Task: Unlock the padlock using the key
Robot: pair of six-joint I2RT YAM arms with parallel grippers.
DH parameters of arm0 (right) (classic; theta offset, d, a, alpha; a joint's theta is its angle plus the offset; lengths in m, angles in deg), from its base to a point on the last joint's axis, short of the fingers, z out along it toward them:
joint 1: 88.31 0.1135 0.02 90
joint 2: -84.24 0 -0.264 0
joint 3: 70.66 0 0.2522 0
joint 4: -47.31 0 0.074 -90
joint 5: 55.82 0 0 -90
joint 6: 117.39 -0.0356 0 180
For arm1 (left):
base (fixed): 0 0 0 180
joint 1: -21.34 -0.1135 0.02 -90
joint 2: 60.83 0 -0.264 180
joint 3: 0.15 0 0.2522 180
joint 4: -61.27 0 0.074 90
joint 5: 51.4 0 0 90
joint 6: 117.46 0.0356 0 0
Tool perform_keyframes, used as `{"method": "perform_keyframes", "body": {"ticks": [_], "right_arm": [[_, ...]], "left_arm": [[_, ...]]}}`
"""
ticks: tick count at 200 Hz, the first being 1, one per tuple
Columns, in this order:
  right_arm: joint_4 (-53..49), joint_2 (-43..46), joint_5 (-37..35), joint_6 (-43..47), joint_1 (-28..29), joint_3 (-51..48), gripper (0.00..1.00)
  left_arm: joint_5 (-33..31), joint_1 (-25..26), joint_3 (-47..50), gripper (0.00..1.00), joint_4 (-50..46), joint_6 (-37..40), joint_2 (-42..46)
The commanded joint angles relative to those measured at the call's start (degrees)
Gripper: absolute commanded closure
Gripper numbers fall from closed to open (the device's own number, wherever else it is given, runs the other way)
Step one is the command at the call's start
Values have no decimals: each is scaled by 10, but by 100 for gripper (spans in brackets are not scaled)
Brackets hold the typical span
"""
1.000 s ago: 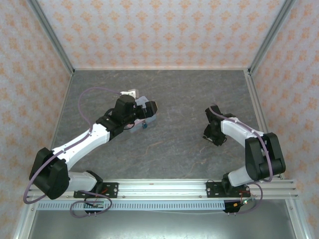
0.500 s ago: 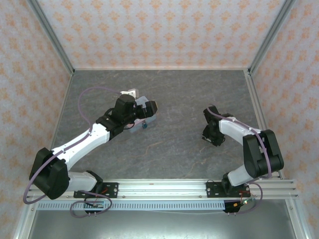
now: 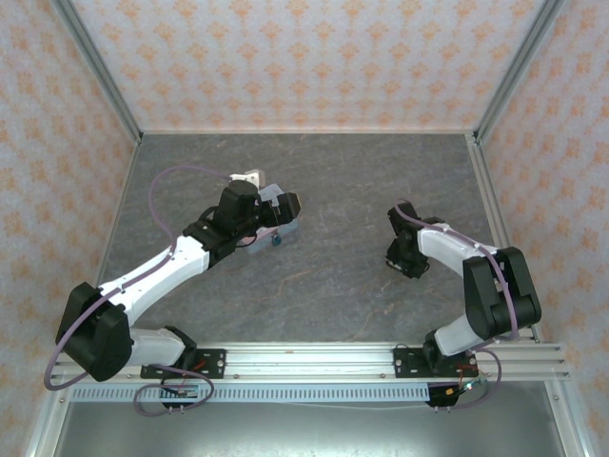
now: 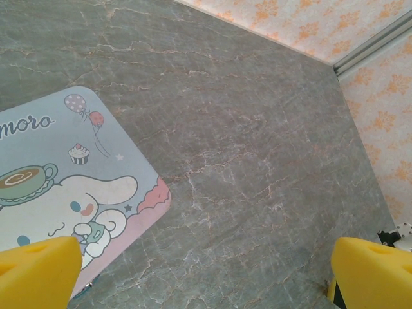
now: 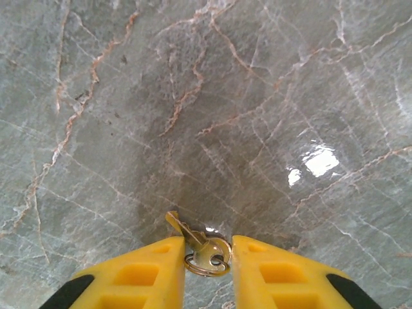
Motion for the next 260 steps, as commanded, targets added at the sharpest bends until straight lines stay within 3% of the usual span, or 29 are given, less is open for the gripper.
{"method": "perform_keyframes", "body": {"ticks": [1,109,164,179,208,260], "right_arm": [[-12,5,-24,-2,3,-11,76],[-11,39,-16,10,3,-15,100],[27,124,18,68,3,-26,100],[62,157,68,108,2,-28,100],[172,242,231,157,3,-29,100],[368,317,477,176,3,13,100]], "left_arm": [[-7,6,-20,0,-22,8,13],[-20,6,-24,0,-35,14,23],[-12,5,-40,0,-42,-9,32],[6,5,-48,0,-40,-16,35],[59,5,-70,0,-23,-12,47],[254,2,-106,16,99,1,59]]}}
